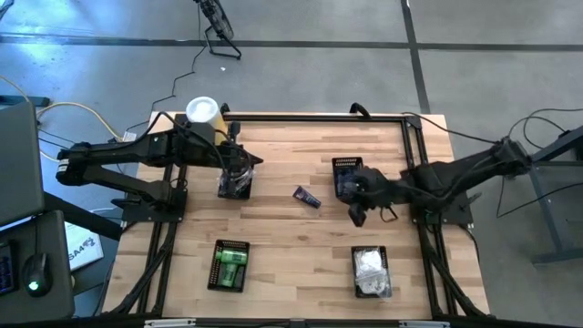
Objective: Pick & Place Travel size toiletries
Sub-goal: Put the blue shave cream into the top right black basket
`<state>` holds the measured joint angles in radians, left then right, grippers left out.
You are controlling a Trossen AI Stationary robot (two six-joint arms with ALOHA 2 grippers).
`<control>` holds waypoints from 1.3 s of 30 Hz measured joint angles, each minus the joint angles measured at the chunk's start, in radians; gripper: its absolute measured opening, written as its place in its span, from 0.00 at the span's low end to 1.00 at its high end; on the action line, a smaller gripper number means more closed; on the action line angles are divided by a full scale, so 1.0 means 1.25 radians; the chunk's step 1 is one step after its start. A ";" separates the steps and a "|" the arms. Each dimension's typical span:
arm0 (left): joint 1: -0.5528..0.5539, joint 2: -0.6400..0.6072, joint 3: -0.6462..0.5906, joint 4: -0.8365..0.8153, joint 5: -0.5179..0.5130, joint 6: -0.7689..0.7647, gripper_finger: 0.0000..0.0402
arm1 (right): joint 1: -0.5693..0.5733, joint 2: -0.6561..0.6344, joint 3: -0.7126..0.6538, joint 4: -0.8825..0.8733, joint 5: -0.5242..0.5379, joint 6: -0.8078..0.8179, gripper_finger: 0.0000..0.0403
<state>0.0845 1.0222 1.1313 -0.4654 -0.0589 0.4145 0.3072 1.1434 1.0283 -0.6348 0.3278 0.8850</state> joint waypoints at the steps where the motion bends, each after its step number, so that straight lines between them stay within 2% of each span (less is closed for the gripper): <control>1: 0.000 0.000 0.000 0.000 0.000 -0.001 0.00 | -0.018 0.011 0.000 0.009 -0.019 -0.015 0.00; 9: 0.000 0.000 0.000 0.002 0.000 -0.001 0.00 | -0.128 0.103 0.000 0.046 -0.172 -0.108 0.00; 14: 0.000 -0.004 0.000 0.004 0.000 -0.001 0.00 | -0.153 0.175 0.014 0.050 -0.215 -0.140 0.00; 19: 0.000 -0.005 0.000 0.005 0.000 -0.001 0.00 | -0.181 0.261 0.079 0.028 -0.254 -0.190 0.00; 24: 0.000 -0.005 0.000 0.005 -0.005 0.004 0.00 | -0.201 0.339 0.160 0.003 -0.265 -0.275 0.00; 27: 0.000 -0.017 0.000 0.005 -0.009 0.008 0.00 | -0.215 0.360 0.172 -0.011 -0.264 -0.313 0.00; 34: 0.000 -0.081 0.000 0.006 -0.030 0.030 0.00 | -0.256 0.386 0.172 -0.002 -0.281 -0.296 0.01; 39: 0.000 -0.117 0.000 0.005 -0.039 0.049 0.00 | -0.264 0.387 0.172 0.007 -0.281 -0.299 0.13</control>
<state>0.0849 0.8761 1.1313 -0.4588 -0.1074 0.4764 -0.0234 1.6268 1.2434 -0.6258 -0.0231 0.5107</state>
